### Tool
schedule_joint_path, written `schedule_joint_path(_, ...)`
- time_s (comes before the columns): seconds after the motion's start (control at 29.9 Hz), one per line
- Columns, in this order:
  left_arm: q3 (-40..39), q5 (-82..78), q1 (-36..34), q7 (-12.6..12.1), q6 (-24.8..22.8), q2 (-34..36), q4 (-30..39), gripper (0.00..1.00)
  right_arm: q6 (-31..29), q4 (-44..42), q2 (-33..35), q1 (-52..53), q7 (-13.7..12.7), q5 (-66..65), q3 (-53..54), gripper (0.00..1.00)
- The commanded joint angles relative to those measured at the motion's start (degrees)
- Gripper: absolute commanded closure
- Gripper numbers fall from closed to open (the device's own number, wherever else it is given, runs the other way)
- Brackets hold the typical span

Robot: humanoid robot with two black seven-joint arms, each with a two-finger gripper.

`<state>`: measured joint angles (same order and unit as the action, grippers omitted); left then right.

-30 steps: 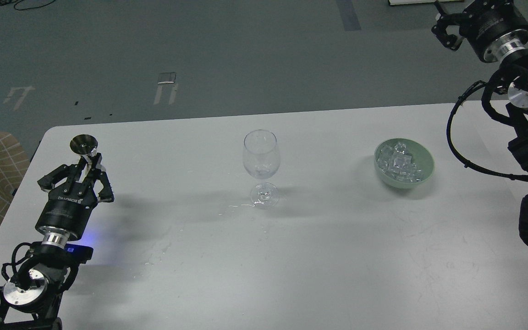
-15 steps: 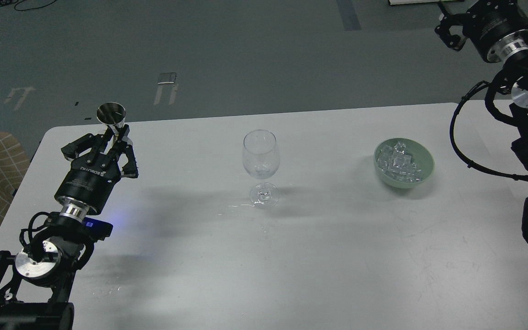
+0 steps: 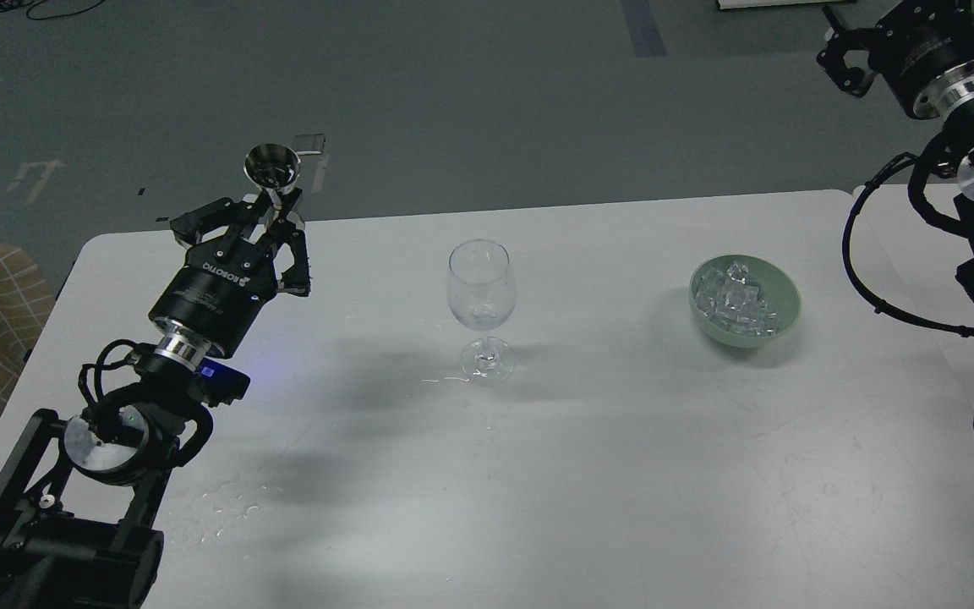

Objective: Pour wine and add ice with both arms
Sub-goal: 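Lift the jigger upward with the left gripper, then carry the jigger with the left gripper over the wine glass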

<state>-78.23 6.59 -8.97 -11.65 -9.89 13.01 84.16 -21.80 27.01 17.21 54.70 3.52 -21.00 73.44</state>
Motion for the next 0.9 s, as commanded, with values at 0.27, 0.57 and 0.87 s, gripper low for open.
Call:
schedule_joint_path(0.27, 5.5, -4.9, -3.4, -2.1, 0.5, 0.6, 0.0, 1.00, -0.3, 0.1, 1.5, -0.3, 0.0, 0.0, 0.0, 0.00)
schedule_joint_path(0.57, 5.8, -5.0, -4.6, -3.2, 6.0, -1.8, 0.5, 1.00, -0.4, 0.0, 1.5, -1.0, 0.0, 0.1, 0.0, 0.00)
schedule_joint_path(0.87, 10.2, -5.2, -4.8, -3.4, 9.7, -6.6, 0.9, 1.00, -0.7, 0.0, 1.4, -2.2, 0.3, 0.2, 0.2, 0.00)
